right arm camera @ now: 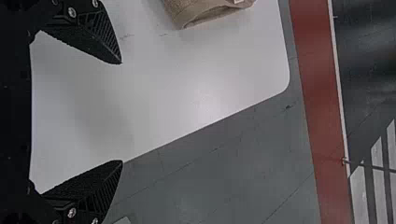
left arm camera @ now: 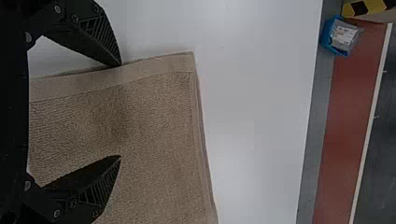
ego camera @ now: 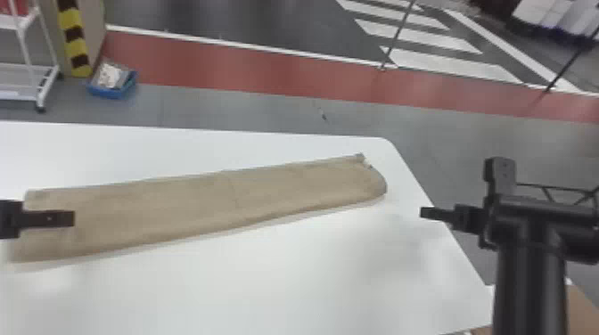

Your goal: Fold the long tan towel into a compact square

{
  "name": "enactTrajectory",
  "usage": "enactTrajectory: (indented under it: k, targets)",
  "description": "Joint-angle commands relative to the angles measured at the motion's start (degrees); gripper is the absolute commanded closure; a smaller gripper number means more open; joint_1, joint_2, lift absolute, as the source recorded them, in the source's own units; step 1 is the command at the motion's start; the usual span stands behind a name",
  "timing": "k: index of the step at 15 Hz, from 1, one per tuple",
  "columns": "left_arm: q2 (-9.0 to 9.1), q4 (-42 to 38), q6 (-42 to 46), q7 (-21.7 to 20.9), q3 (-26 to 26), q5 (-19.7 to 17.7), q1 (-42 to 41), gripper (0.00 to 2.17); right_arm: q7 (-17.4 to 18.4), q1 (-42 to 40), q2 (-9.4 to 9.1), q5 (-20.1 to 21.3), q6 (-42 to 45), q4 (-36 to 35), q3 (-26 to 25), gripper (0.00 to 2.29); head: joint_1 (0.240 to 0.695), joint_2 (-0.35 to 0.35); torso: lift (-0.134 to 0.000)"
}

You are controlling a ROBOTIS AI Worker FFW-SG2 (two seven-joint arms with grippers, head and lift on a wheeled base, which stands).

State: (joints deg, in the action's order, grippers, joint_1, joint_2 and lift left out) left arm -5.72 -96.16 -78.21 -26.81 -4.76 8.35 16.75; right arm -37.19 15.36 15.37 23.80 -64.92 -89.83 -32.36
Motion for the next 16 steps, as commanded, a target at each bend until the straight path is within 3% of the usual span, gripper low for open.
enactTrajectory:
  k: [1, 2, 3, 5, 6, 9, 10, 11, 13, 15, 16]
  targets:
    - [0.0, 1.4, 2.1, 0.4, -0.1, 0.0, 0.7, 0.21, 0.0, -0.2, 0.1, -0.1, -0.3, -0.1, -0.1, 0.13, 0.695, -0.33, -0.124]
    - [0.0, 1.4, 2.0, 0.5, -0.1, 0.4, 0.9, 0.21, -0.1, -0.2, 0.1, -0.2, -0.3, -0.1, -0.1, 0.13, 0.695, -0.328, -0.124]
    - [-0.08, 1.4, 2.0, 0.1, -0.1, 0.7, 1.1, 0.39, 0.0, -0.2, 0.1, -0.3, -0.3, -0.1, -0.1, 0.13, 0.695, -0.325, -0.124]
    - [-0.26, 1.4, 0.9, -1.0, -0.2, 1.1, 1.0, 0.96, 0.0, 0.0, 0.1, -0.4, -0.1, -0.1, -0.4, 0.13, 0.695, -0.322, -0.124]
    - [-0.35, 1.4, -0.5, -1.8, -0.3, 1.1, 1.1, 0.99, 0.0, -0.1, 0.1, -0.5, 0.1, 0.0, -0.5, 0.13, 0.695, -0.321, -0.124]
    - [-0.52, 0.6, -3.0, -2.5, -0.9, 1.1, 0.7, 0.96, 0.0, 0.2, 0.1, -0.6, 0.3, 0.1, -0.7, 0.13, 0.695, -0.326, -0.124]
    - [-0.52, -0.5, -3.3, -2.4, -1.1, 1.1, 0.2, 0.65, 0.0, 0.2, 0.1, -0.6, 0.3, 0.1, -0.6, 0.13, 0.695, -0.327, -0.124]
    - [-0.44, -1.6, -3.7, -2.4, -1.7, 1.1, -0.4, 0.53, 0.0, 0.2, 0.1, -0.6, 0.3, 0.3, -0.6, 0.13, 0.695, -0.327, -0.124]
    - [-0.52, -2.3, -4.4, -2.3, -2.3, 1.1, -0.5, 0.48, 0.0, 0.2, 0.1, -0.6, 0.6, 0.6, -0.7, 0.13, 0.695, -0.323, -0.124]
    - [-0.52, -2.9, -4.4, -1.8, -2.6, 1.1, -1.0, 0.2, 0.1, 0.2, 0.1, -0.6, 0.8, 0.7, -0.7, 0.14, 0.695, -0.321, -0.124]
    - [-0.52, -3.7, -4.9, -1.7, -2.9, 1.1, -1.5, 0.19, 0.1, 0.2, 0.01, -0.6, 0.8, 0.8, -0.7, 0.14, 0.695, -0.319, -0.124]
